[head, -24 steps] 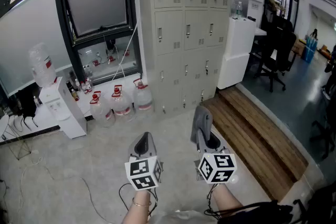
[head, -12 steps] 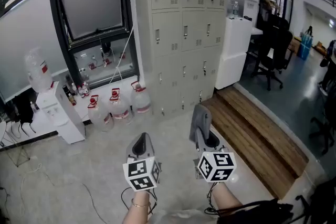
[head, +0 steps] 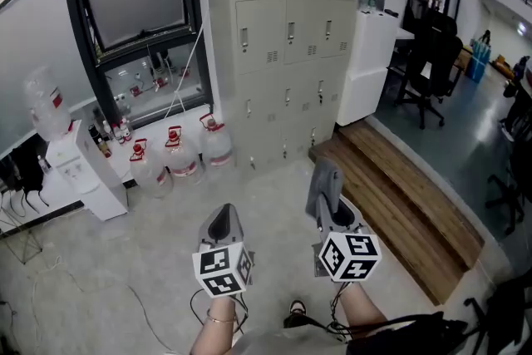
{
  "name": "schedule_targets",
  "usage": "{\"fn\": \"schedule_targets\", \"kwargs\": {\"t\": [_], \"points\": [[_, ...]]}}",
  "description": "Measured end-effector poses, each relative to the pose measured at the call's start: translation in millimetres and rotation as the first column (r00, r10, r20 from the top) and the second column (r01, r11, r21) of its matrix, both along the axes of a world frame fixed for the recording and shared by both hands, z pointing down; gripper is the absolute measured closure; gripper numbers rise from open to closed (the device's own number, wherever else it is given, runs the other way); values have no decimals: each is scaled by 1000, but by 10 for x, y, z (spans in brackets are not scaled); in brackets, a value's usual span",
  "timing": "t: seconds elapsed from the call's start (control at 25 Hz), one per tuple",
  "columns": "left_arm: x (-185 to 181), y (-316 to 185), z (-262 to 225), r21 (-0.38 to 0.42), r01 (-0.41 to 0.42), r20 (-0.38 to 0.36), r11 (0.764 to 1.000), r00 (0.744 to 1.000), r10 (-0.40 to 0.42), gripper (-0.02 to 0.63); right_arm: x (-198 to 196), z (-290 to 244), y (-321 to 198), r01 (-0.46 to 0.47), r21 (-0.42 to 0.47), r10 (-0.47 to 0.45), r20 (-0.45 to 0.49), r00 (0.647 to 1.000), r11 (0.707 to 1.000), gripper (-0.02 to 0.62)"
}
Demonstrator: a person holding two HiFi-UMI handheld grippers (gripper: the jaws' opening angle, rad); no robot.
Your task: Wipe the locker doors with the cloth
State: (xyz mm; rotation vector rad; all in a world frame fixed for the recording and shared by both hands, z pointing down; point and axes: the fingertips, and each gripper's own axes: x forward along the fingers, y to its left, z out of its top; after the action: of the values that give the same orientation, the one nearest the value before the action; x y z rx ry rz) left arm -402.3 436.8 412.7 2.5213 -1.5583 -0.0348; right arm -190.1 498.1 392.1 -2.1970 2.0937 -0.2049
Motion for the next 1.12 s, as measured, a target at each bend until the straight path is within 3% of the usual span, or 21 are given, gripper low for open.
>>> {"fn": "schedule_targets", "kwargs": {"t": [0.32, 1.12], "points": [[351, -612, 125, -13, -2, -1, 1000, 1000, 2, 603, 355, 94, -570, -7, 6, 7, 12, 1000, 1000, 520], [1873, -2630, -101, 34, 53, 27, 998, 998, -54, 603, 1891, -50, -2715, 67, 26, -67, 10, 998, 997, 520]]}}
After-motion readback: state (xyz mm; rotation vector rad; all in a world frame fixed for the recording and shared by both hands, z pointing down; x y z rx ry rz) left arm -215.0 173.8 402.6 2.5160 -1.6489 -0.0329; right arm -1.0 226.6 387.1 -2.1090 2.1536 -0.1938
